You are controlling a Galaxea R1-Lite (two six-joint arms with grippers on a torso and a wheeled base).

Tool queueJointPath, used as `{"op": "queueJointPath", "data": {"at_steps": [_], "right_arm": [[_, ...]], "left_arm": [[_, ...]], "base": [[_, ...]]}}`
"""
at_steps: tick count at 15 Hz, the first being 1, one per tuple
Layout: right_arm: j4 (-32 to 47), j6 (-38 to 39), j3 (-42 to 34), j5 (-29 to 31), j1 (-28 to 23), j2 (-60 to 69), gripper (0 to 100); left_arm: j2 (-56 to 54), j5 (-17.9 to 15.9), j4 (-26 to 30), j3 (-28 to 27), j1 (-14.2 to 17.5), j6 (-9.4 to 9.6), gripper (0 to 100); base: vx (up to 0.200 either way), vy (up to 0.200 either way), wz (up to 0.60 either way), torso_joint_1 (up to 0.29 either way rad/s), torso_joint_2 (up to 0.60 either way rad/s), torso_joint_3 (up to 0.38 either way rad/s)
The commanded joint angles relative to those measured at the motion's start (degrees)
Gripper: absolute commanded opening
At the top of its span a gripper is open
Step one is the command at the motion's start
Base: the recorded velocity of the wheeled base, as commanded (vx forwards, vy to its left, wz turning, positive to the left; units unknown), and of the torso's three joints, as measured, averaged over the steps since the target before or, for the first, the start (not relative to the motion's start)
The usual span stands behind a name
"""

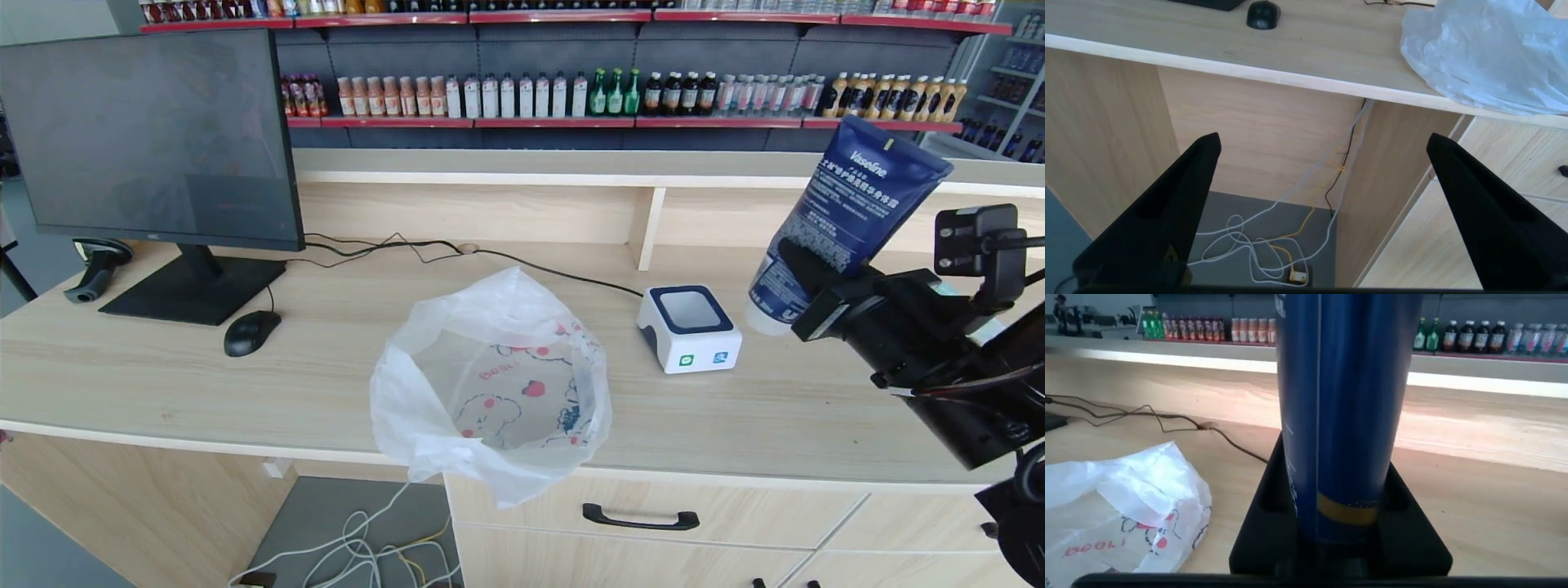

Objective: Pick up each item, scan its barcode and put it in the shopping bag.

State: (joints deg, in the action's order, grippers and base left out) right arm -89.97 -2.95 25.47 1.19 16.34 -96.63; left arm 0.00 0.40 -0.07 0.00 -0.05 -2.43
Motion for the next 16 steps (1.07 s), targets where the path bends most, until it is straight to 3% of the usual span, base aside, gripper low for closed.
{"op": "queueJointPath", "data": {"at_steps": [1, 3, 10, 13, 16], "right_arm": [[-0.03, -0.13, -3.23, 0.04, 0.72, 1.63, 0], [-0.03, 1.10, -6.22, 0.04, 0.89, 2.50, 0], [-0.03, 3.74, -5.78, 0.04, 0.80, 3.91, 0], [-0.03, 3.74, -5.69, 0.04, 0.89, 4.00, 0], [-0.03, 3.74, -5.51, 0.04, 0.80, 4.17, 0]], "left_arm": [[0.00, 0.04, -0.01, 0.00, -0.04, 0.05, 100], [0.00, -0.05, -0.10, 0.00, -0.04, 0.05, 100], [0.00, -0.05, -0.10, 0.00, -0.04, -0.04, 100], [0.00, -0.05, -0.28, 0.00, -0.04, -0.04, 100], [0.00, -0.05, -0.28, 0.00, -0.04, 0.05, 100]], "base": [[0.000, 0.000, 0.00, 0.000, 0.00, 0.000], [0.000, 0.000, 0.00, 0.000, 0.00, 0.000], [0.000, 0.000, 0.00, 0.000, 0.00, 0.000], [-0.200, 0.000, 0.00, 0.010, 0.00, 0.001], [0.000, 0.000, 0.00, 0.000, 0.00, 0.000]]}}
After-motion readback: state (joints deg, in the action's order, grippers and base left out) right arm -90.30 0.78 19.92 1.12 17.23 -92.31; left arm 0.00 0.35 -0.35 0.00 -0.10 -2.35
